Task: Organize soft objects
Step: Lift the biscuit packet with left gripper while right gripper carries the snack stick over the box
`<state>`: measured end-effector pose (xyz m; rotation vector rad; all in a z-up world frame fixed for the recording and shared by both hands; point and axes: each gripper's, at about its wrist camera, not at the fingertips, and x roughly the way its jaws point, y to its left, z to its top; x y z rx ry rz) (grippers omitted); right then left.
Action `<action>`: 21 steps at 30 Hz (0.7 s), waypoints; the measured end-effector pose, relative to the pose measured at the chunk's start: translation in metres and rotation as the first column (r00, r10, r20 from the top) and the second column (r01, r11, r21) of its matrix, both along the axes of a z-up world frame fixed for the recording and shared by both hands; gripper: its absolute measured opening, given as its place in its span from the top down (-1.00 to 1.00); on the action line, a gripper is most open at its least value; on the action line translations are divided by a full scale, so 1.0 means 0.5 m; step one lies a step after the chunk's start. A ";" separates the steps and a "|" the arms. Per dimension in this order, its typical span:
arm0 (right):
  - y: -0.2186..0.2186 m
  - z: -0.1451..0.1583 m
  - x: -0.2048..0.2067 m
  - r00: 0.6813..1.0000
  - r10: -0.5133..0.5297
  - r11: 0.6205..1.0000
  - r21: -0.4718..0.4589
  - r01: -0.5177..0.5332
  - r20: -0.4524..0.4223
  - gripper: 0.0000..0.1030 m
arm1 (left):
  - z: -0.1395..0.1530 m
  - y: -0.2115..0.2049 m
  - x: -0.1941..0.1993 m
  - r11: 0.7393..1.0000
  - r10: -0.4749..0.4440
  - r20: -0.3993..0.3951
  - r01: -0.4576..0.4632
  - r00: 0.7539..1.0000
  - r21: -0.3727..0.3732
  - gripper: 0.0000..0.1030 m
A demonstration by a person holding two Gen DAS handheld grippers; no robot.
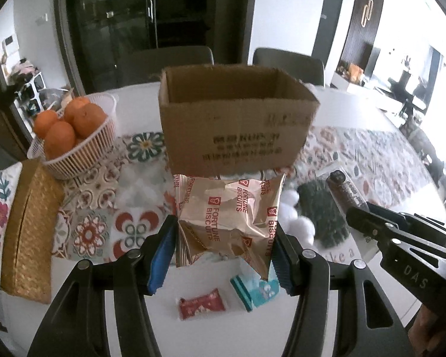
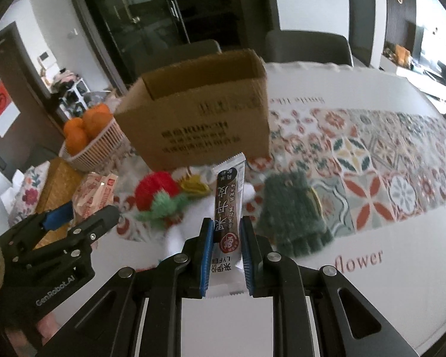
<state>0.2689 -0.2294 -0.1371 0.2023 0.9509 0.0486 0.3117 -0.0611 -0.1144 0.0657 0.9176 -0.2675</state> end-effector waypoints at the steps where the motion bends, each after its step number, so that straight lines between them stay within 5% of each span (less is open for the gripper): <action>1: 0.002 0.007 0.005 1.000 0.006 1.000 -0.002 -0.006 0.012 0.62 | 0.005 0.002 0.005 1.000 0.003 0.003 -0.003 1.000 -0.005 -0.13; 21: 0.017 0.105 0.123 0.987 0.048 0.998 0.029 -0.053 0.155 0.62 | 0.101 0.008 0.117 0.999 0.032 0.140 -0.031 0.990 -0.012 -0.12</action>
